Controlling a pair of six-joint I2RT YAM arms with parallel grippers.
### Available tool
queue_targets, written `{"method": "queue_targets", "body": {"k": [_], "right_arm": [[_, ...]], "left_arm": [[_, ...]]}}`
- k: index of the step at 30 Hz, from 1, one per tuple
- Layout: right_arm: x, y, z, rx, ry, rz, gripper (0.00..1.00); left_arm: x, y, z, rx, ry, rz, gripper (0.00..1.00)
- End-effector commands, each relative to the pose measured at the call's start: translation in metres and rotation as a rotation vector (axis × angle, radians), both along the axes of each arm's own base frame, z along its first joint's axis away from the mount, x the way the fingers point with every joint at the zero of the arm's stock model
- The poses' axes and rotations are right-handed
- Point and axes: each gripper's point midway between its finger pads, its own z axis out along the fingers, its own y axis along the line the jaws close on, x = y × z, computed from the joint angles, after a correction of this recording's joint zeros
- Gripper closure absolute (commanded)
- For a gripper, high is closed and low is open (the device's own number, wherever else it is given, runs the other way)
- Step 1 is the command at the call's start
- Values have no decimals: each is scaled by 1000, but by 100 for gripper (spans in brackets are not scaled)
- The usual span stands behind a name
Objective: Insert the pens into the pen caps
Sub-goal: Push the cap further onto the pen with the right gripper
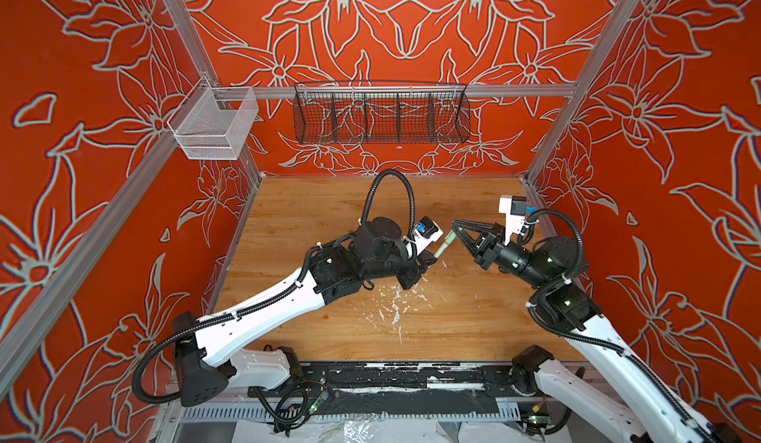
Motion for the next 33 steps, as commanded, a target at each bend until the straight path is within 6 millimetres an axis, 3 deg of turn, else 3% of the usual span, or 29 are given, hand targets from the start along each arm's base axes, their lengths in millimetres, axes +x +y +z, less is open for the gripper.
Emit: {"method": "queue_targets", "body": {"k": [1,12,23,27,30,33], "right_arm": [[-21,24,-56,-76,176,159,100],[-23,33,-76,-51,214,176,100],[-28,28,-102,-124,265,150,100],[-27,26,-96,-128,255,131,100],[-23,22,-75,-129,206,98,100],[-20,19,-46,-120,136,65,90]], "left_arm": [[19,-2,105,-284,-230,63,100],[16,-1,138,-392,-294,49,100],[15,4,144,-389,-316,57,100],[14,2,143,-385,-311,44,100],[7,-6,129,-378,-275,-14,100],[-2,-16,106,-362,-218,-89,100]]}}
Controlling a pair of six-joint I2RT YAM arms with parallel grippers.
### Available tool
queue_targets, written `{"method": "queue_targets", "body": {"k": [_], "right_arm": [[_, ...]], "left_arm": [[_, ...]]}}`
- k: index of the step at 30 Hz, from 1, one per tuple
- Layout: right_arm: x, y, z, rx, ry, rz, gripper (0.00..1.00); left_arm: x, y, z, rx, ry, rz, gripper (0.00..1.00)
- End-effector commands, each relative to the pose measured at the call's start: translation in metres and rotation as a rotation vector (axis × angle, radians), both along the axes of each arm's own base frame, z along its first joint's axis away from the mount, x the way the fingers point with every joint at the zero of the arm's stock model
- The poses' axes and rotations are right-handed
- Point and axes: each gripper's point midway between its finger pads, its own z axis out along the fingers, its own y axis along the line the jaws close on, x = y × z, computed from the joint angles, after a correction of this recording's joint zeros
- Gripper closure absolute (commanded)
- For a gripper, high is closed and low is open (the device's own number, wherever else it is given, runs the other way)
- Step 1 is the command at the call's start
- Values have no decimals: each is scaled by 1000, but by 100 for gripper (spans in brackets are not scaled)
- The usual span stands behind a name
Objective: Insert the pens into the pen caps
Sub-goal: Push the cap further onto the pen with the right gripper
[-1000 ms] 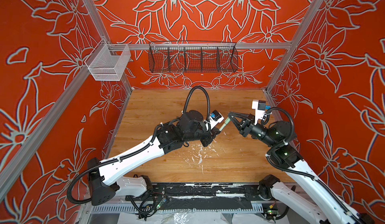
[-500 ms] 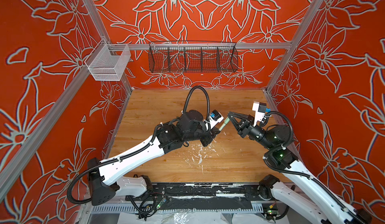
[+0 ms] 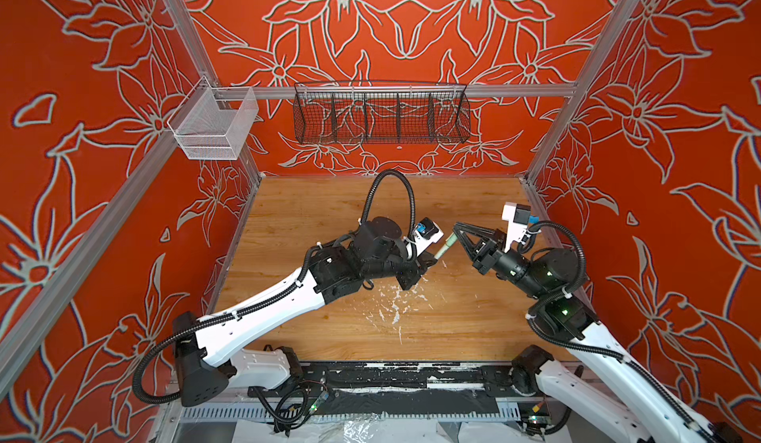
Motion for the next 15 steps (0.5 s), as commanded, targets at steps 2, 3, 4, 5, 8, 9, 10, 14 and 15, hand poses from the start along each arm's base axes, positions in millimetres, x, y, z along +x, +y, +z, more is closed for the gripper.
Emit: {"method": "queue_targets", "body": {"k": [2,3,4,5,8,9,10,14,15], "right_arm": [[-14,21,-35,-133,129,129,78],[-15,21,-26,-129,107,131,73],[-14,21,-21,-132,96,128,68],[-14,21,-16,-141,84,125,63],[-12,16,-6,-173,61,88,55],[-12,13,-1,-173,45,77,51],[-13,9,5,-171,32,67,49],[-24,1,25,-153,-29,61,45],[-26,-1,29,-152,-42,57,45]], "left_arm": [[1,-13,86,-301,-168,-51,100],[0,-14,79,-287,-150,-53,100],[-1,-13,74,-278,-140,-56,100],[-2,-12,70,-274,-131,-56,100],[-4,-7,62,-269,-120,-44,100],[-5,-6,60,-268,-119,-44,100],[-7,-4,59,-266,-115,-49,100],[-9,-1,49,-242,-94,-43,100],[-8,-1,45,-234,-85,-42,100]]}}
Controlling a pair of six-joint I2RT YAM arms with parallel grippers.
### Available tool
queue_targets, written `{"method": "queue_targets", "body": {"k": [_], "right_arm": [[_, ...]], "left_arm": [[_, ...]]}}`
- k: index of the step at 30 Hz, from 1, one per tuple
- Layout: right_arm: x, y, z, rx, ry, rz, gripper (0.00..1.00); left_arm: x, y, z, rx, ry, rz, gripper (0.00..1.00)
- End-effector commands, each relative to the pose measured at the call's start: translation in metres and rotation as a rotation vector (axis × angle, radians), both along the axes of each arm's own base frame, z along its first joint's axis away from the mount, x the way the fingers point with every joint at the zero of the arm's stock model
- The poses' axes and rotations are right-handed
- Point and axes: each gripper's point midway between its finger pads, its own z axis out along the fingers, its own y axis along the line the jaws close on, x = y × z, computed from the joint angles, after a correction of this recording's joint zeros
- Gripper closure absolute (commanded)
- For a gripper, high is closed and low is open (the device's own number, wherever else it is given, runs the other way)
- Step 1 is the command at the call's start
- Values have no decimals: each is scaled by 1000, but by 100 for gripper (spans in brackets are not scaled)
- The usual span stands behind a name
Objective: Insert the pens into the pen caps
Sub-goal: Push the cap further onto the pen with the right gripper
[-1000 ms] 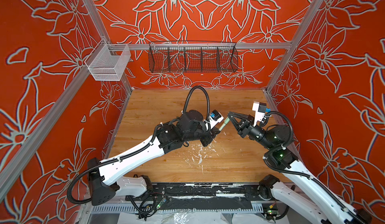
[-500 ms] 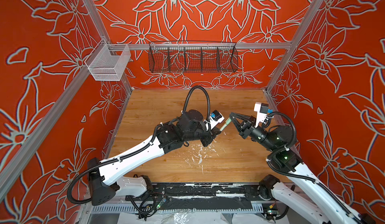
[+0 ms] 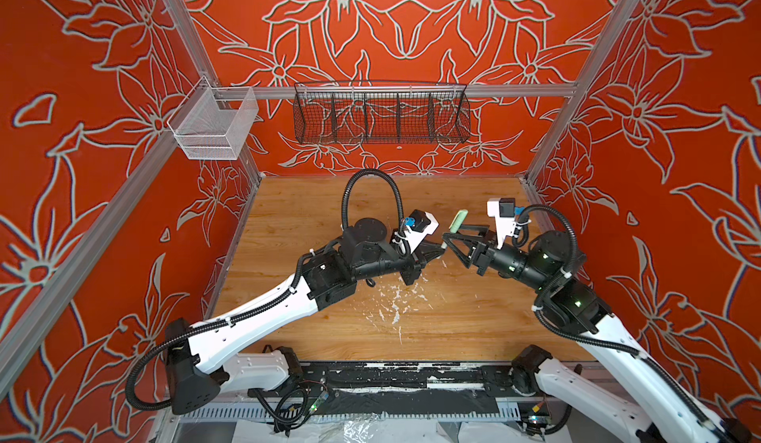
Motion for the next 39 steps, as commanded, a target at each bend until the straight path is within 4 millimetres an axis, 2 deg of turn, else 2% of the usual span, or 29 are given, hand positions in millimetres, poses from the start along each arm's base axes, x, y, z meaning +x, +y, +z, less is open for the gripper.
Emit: {"method": "queue_targets", "body": {"k": [1,5,17,23,28,33,38,39], "right_arm": [[-16,-10,27,5,-92,3,45],[-17,-11,32,6,-109,3,45],[-11,2,39,12,-120,64,62],[-17,1,49,26,-147,83,64],[-16,3,50,34,-141,98,67],[-15,4,51,38,-141,104,80],[-12,7,47,36,-124,113,100],[-12,7,46,35,-120,114,100]], "left_arm": [[-3,3,6,-26,-3,-8,100],[-5,2,-1,-23,16,-20,100],[-11,-1,-4,-21,41,-52,100],[-10,0,-8,-8,44,-46,100],[-8,-4,-12,1,57,-50,100],[-8,-5,-14,6,62,-53,100],[-9,-4,-11,4,58,-58,100],[-8,-4,-10,2,55,-54,100]]}}
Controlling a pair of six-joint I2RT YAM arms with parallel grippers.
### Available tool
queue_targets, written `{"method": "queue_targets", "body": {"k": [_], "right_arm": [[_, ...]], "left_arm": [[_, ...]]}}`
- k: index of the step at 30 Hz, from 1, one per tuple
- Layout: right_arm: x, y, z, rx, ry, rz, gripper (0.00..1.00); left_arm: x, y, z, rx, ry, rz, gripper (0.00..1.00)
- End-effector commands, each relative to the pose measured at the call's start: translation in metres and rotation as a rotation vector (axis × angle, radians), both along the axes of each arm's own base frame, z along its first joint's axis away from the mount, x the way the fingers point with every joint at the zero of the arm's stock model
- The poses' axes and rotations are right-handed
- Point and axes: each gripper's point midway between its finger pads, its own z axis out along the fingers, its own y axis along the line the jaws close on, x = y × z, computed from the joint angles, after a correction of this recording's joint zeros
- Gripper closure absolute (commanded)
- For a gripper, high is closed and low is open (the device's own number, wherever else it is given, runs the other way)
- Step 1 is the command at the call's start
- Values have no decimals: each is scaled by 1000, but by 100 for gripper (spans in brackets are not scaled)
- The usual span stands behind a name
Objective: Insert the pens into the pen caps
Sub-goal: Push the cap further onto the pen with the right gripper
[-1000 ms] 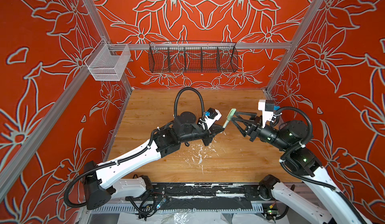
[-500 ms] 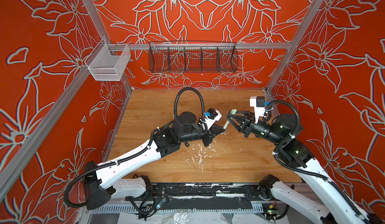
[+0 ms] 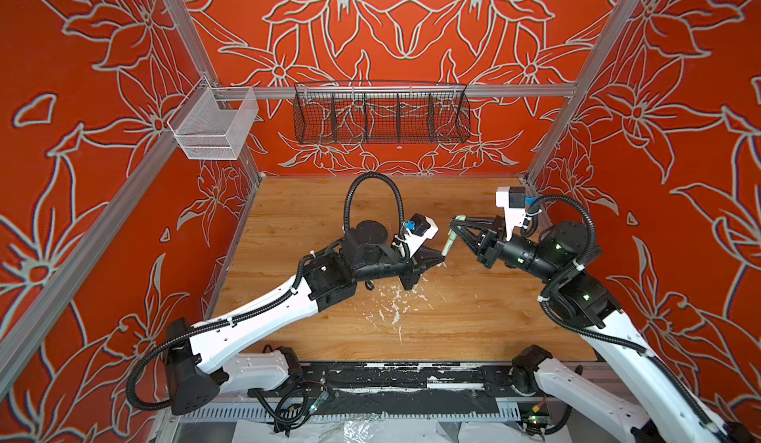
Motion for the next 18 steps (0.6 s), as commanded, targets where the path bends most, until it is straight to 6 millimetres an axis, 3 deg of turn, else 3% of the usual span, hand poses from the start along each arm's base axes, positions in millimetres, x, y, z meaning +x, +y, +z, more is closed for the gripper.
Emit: {"method": "queue_targets", "body": {"k": [1,6,18], "right_arm": [[-12,2,18,36,-35,51,100],[-11,4,4,22,-1,60,100],[-12,0,-64,1,149,44,100]], "left_arm": [[2,-1,3,-2,-19,0,100],[13,2,19,-18,-61,57,100],[32,6,86,-119,-175,115,100]]}}
